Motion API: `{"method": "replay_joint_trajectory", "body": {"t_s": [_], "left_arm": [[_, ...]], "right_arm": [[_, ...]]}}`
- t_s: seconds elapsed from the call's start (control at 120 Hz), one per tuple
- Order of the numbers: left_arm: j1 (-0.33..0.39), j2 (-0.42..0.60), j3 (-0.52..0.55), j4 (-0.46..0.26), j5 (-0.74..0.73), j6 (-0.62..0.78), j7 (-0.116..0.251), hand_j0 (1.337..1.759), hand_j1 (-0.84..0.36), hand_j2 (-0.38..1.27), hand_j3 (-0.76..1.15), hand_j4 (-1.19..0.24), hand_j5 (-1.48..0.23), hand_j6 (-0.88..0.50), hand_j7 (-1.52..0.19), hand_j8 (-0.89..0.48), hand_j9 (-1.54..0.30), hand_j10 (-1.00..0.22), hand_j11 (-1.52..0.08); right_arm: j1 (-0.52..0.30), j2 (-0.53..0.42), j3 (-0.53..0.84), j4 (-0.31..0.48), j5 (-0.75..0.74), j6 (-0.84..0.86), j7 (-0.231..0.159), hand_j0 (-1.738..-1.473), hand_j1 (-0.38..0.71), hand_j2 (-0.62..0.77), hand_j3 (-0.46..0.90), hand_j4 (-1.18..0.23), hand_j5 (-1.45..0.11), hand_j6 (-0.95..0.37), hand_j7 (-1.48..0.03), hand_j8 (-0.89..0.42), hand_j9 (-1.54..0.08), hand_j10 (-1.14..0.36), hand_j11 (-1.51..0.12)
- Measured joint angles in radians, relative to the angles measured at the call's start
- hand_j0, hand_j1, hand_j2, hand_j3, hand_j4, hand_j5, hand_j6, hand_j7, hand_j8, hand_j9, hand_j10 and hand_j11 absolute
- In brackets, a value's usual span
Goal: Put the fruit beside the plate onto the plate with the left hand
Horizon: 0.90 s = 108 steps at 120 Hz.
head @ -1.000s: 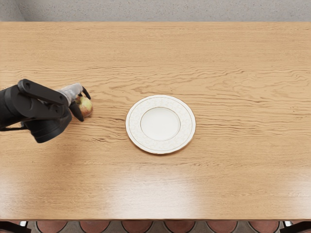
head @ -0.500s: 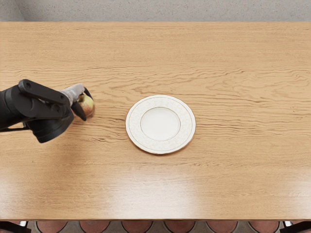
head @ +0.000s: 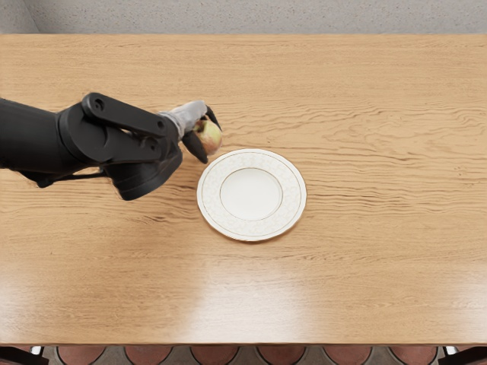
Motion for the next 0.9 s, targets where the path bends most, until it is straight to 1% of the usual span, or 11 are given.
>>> {"method": "replay_joint_trajectory", "body": {"t_s": [0.083, 0.117, 0.217, 0.383, 0.425, 0.5, 0.525, 0.567, 0.592, 0.667, 0.9], "left_arm": [[-0.011, -0.073, -0.008, 0.002, -0.021, 0.002, -0.001, 1.656, -0.25, 0.19, 0.00, -0.49, -0.76, -0.34, -0.76, -0.38, -0.75, -0.61, -0.75], [-0.011, -0.075, -0.010, 0.003, -0.030, 0.004, -0.001, 1.656, -0.25, 0.17, 0.00, -0.49, -0.76, -0.34, -0.76, -0.39, -0.75, -0.60, -0.75], [-0.008, -0.075, -0.013, 0.011, -0.047, 0.009, -0.001, 1.656, -0.26, 0.21, 0.00, -0.50, -0.76, -0.34, -0.75, -0.38, -0.75, -0.59, -0.75], [0.039, -0.075, -0.030, 0.043, -0.057, 0.012, -0.002, 1.655, -0.28, 0.22, 0.00, -0.49, -0.75, -0.33, -0.75, -0.37, -0.75, -0.57, -0.75], [0.046, -0.075, -0.033, 0.048, -0.056, 0.012, -0.003, 1.655, -0.28, 0.20, 0.00, -0.49, -0.75, -0.33, -0.75, -0.37, -0.75, -0.57, -0.75], [0.068, -0.075, -0.035, 0.053, -0.056, 0.013, -0.003, 1.655, -0.27, 0.22, 0.00, -0.50, -0.74, -0.34, -0.75, -0.38, -0.75, -0.57, -0.75], [0.072, -0.075, -0.036, 0.054, -0.056, 0.013, -0.004, 1.655, -0.27, 0.20, 0.00, -0.50, -0.74, -0.34, -0.75, -0.38, -0.75, -0.56, -0.75], [0.076, -0.075, -0.037, 0.056, -0.056, 0.013, -0.004, 1.656, -0.26, 0.22, 0.00, -0.51, -0.73, -0.35, -0.73, -0.39, -0.73, -0.55, -0.73], [0.076, -0.075, -0.037, 0.058, -0.055, 0.013, -0.004, 1.656, -0.25, 0.20, 0.00, -0.52, -0.71, -0.36, -0.72, -0.40, -0.72, -0.54, -0.72], [0.076, -0.075, -0.039, 0.064, -0.053, 0.013, -0.005, 1.657, -0.20, 0.16, 0.00, -0.47, -0.64, -0.36, -0.64, -0.38, -0.64, -0.48, -0.64], [0.074, -0.075, -0.044, 0.070, -0.053, 0.012, -0.006, 1.658, 0.04, 0.07, 0.00, -0.26, -0.35, -0.23, -0.35, -0.24, -0.35, -0.27, -0.35]], "right_arm": [[0.000, 0.000, 0.000, 0.000, 0.000, 0.000, 0.000, -1.658, -0.35, 0.00, 0.00, 0.00, 0.00, 0.00, 0.00, 0.00, 0.00, 0.00, 0.00], [0.000, 0.000, 0.000, 0.000, 0.000, 0.000, 0.000, -1.658, -0.35, 0.00, 0.00, 0.00, 0.00, 0.00, 0.00, 0.00, 0.00, 0.00, 0.00], [0.000, 0.000, 0.000, 0.000, 0.000, 0.000, 0.000, -1.658, -0.35, 0.00, 0.00, 0.00, 0.00, 0.00, 0.00, 0.00, 0.00, 0.00, 0.00], [0.000, 0.000, 0.000, 0.000, 0.000, 0.000, 0.000, -1.658, -0.35, 0.00, 0.00, 0.00, 0.00, 0.00, 0.00, 0.00, 0.00, 0.00, 0.00], [0.000, 0.000, 0.000, 0.000, 0.000, 0.000, 0.000, -1.658, -0.35, 0.00, 0.00, 0.00, 0.00, 0.00, 0.00, 0.00, 0.00, 0.00, 0.00], [0.000, 0.000, 0.000, 0.000, 0.000, 0.000, 0.000, -1.658, -0.35, 0.00, 0.00, 0.00, 0.00, 0.00, 0.00, 0.00, 0.00, 0.00, 0.00], [0.000, 0.000, 0.000, 0.000, 0.000, 0.000, 0.000, -1.658, -0.35, 0.00, 0.00, 0.00, 0.00, 0.00, 0.00, 0.00, 0.00, 0.00, 0.00], [0.000, 0.000, 0.000, 0.000, 0.000, 0.000, 0.000, -1.658, -0.35, 0.00, 0.00, 0.00, 0.00, 0.00, 0.00, 0.00, 0.00, 0.00, 0.00], [0.000, 0.000, 0.000, 0.000, 0.000, 0.000, 0.000, -1.658, -0.35, 0.00, 0.00, 0.00, 0.00, 0.00, 0.00, 0.00, 0.00, 0.00, 0.00], [0.000, 0.000, 0.000, 0.000, 0.000, 0.000, 0.000, -1.658, -0.35, 0.00, 0.00, 0.00, 0.00, 0.00, 0.00, 0.00, 0.00, 0.00, 0.00], [0.000, 0.000, 0.000, 0.000, 0.000, 0.000, 0.000, -1.658, -0.35, 0.00, 0.00, 0.00, 0.00, 0.00, 0.00, 0.00, 0.00, 0.00, 0.00]]}}
